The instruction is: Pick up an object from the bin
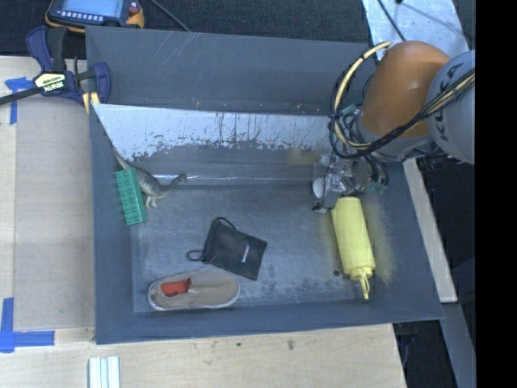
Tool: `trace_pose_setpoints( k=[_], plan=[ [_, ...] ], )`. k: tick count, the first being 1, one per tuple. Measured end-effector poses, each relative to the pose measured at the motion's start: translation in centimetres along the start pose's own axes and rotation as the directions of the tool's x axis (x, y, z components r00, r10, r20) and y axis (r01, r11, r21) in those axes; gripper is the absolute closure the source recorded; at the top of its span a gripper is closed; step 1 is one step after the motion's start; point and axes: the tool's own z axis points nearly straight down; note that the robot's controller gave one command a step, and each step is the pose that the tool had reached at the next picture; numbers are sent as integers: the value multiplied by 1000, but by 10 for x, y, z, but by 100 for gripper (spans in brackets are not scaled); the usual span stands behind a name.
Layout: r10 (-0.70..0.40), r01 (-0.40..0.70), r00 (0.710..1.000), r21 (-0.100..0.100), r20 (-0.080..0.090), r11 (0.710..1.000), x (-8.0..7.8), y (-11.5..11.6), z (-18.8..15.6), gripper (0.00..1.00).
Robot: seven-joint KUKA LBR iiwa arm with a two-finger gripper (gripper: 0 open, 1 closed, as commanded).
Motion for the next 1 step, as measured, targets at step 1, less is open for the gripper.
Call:
trace_pose_setpoints(
  k=[1],
  plan=[
    [0, 0, 1000, 0, -3, 1000, 0, 0, -5, 100]
  ],
)
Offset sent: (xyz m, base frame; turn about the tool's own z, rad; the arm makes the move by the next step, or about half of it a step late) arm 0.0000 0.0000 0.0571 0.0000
